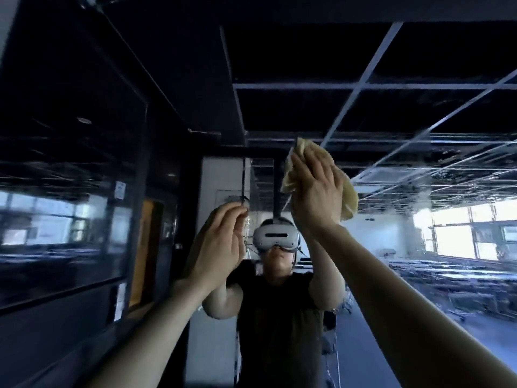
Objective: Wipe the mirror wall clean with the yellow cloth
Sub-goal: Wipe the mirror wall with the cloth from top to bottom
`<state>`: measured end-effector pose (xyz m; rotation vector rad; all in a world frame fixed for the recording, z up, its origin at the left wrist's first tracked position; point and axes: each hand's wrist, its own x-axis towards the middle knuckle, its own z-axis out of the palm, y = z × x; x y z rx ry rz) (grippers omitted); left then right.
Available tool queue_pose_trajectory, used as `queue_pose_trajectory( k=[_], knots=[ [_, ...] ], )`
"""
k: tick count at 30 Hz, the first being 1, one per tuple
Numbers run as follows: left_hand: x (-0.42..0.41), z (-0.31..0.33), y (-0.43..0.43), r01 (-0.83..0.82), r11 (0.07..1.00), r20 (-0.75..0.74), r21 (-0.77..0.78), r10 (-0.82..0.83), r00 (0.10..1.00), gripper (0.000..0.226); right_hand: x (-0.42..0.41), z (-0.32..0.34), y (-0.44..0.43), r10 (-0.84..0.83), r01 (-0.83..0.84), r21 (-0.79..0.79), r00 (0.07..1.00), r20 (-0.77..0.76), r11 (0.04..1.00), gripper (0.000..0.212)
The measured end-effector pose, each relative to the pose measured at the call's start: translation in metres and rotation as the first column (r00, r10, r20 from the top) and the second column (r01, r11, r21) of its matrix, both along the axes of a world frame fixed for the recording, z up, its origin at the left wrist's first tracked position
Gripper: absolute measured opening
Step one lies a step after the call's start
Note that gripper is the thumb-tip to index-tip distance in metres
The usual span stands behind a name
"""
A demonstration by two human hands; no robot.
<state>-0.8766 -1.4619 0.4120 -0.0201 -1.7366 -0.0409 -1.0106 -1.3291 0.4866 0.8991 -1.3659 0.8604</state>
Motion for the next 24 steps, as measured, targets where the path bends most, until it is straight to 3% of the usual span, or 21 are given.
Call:
queue_pose_trajectory(
  k=[2,5,6,8,10,11,12,13,14,15,16,18,19,21,23,24],
  knots=[
    [0.006,-0.01,-0.003,0.01,0.999,-0.056,0.037,-0.008,0.998,0.045,0.004,-0.027,-0.003,0.042,-0.036,0.046,0.99,-0.137,0.998,0.057],
    [0.014,-0.03,0.006,0.078,0.986,-0.082,0.147,-0.067,0.994,0.041,0.02,-0.095,-0.013,0.098,-0.031,0.319,0.976,-0.196,0.947,0.059],
    [0.016,-0.034,0.011,0.152,0.965,-0.077,0.211,-0.139,0.987,0.04,0.023,-0.101,-0.01,0.151,-0.08,0.373,0.974,-0.167,0.925,0.061],
    [0.022,-0.032,0.021,0.358,0.865,-0.105,0.353,-0.343,0.933,0.038,0.039,-0.093,0.003,0.419,-0.42,0.313,0.905,0.076,0.852,0.054],
    [0.026,-0.021,0.033,0.521,0.703,-0.155,0.484,-0.517,0.842,0.036,0.061,-0.076,0.015,0.685,-0.746,0.078,0.643,0.343,0.662,0.037],
    [0.027,-0.014,0.04,0.565,0.625,-0.166,0.539,-0.579,0.798,0.038,0.07,-0.068,0.02,0.774,-0.849,-0.048,0.455,0.441,0.526,0.027],
    [0.027,-0.007,0.048,0.577,0.581,-0.162,0.575,-0.61,0.776,0.038,0.079,-0.06,0.023,0.824,-0.91,-0.174,0.244,0.512,0.377,0.021],
    [0.027,-0.001,0.056,0.577,0.569,-0.16,0.586,-0.616,0.771,0.035,0.083,-0.054,0.024,0.833,-0.921,-0.272,0.091,0.545,0.278,0.019],
    [0.025,0.004,0.061,0.572,0.579,-0.175,0.58,-0.598,0.782,0.031,0.087,-0.05,0.024,0.827,-0.916,-0.324,0.013,0.563,0.235,0.019],
    [0.024,0.01,0.064,0.58,0.58,-0.224,0.572,-0.569,0.791,0.026,0.088,-0.046,0.023,0.814,-0.915,-0.315,0.025,0.58,0.252,0.021],
    [0.023,0.016,0.063,0.582,0.588,-0.28,0.562,-0.527,0.802,0.024,0.088,-0.042,0.021,0.802,-0.901,-0.285,0.105,0.589,0.327,0.022],
    [0.025,0.029,0.054,0.538,0.663,-0.328,0.522,-0.426,0.843,0.025,0.074,-0.032,0.014,0.686,-0.749,-0.164,0.465,0.56,0.641,0.02],
    [0.026,0.037,0.048,0.485,0.732,-0.305,0.479,-0.38,0.874,0.026,0.067,-0.025,0.01,0.594,-0.643,-0.126,0.59,0.546,0.755,0.016],
    [0.029,0.057,0.04,0.349,0.869,-0.223,0.351,-0.285,0.932,0.025,0.064,-0.012,0.006,0.455,-0.506,-0.069,0.698,0.552,0.86,0.006],
    [0.032,0.079,0.028,0.056,0.982,-0.182,0.183,-0.022,0.983,0.021,0.067,0.001,0.006,0.351,-0.368,-0.072,0.782,0.515,0.927,0.02],
    [0.034,0.089,0.021,-0.124,0.987,-0.192,0.106,0.142,0.971,0.02,0.069,0.007,0.007,0.342,-0.322,-0.126,0.809,0.478,0.938,0.026]
  ],
)
